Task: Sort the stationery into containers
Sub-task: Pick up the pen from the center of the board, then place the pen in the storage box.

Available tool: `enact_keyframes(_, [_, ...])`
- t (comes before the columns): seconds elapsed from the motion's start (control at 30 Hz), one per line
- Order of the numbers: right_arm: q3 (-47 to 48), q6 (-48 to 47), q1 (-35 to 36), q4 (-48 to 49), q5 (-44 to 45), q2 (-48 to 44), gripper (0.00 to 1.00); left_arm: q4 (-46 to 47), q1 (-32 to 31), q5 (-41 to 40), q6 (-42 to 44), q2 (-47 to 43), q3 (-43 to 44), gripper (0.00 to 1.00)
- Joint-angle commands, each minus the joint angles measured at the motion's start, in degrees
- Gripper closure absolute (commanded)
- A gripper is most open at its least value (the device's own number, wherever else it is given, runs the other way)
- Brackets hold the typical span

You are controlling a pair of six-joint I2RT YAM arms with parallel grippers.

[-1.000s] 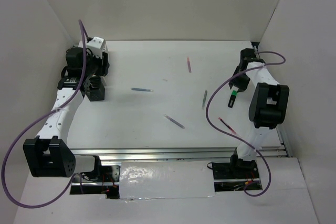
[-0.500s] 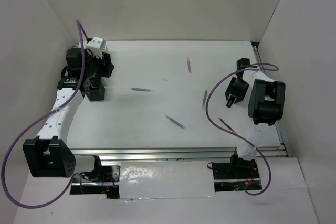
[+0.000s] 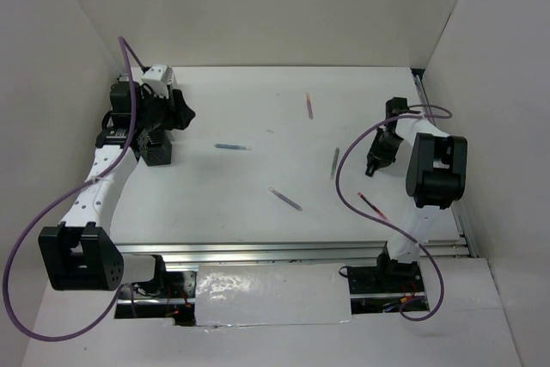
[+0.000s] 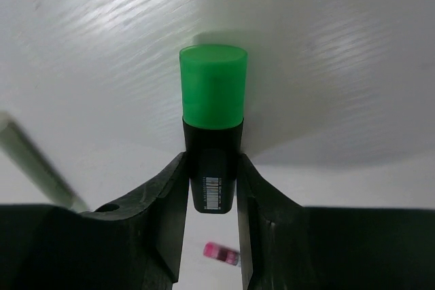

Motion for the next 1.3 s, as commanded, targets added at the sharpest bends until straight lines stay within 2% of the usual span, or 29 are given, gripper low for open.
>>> enact_keyframes(0.0, [-1.27,-1.95,4.04,1.93,-5.74,-5.82,1.00,2.31,0.28,6.15,-5.94,-0.70,-0.30,0.33])
enact_keyframes(0.13, [-0.83,-5.82,12.91,3.86,-8.03,-12.07,1.00,3.97,0.20,13.86,-12.60,0.36,-0.74,0.34])
enact_keyframes(0.17, [-0.65,-6.70,17.19,4.04,-8.38,-14.09,1.00,4.50,0.02,14.85,-13.76,0.71,-0.66,0.33])
enact_keyframes(0.27, [1.54,-9.95,24.07,4.30,-8.48,-16.82,1.00,4.94,-1.04,16.17,-17.01,2.20,-0.31,0.34])
enact_keyframes(0.3, [2.85,-11.17,28.88,4.30,-7.52,-17.18,1.00,4.86,-2.69,16.18,-17.54,2.56,-0.04,0.34])
enact_keyframes(0.4, [5.66,-12.58,37.24,4.48,-3.91,-17.89,1.00,5.38,-4.63,17.14,-20.62,4.05,-0.39,0.34])
enact_keyframes(0.6, [12.08,-13.47,48.24,3.51,-1.10,-16.57,1.00,7.57,-9.38,20.57,-27.56,7.04,-1.62,0.35])
enact_keyframes(0.73, [16.22,-12.77,52.12,0.88,2.07,-14.64,1.00,7.93,-12.10,20.40,-27.92,8.01,-1.71,0.35])
enact_keyframes(0.93, [17.18,-13.21,56.61,0.97,5.06,-14.73,1.00,9.78,-13.25,22.76,-29.86,8.88,-2.42,0.36])
enact_keyframes(1.27, [19.56,-12.33,56.52,-0.53,3.48,-13.49,1.00,15.83,-13.52,25.84,-32.05,6.87,-5.84,0.36])
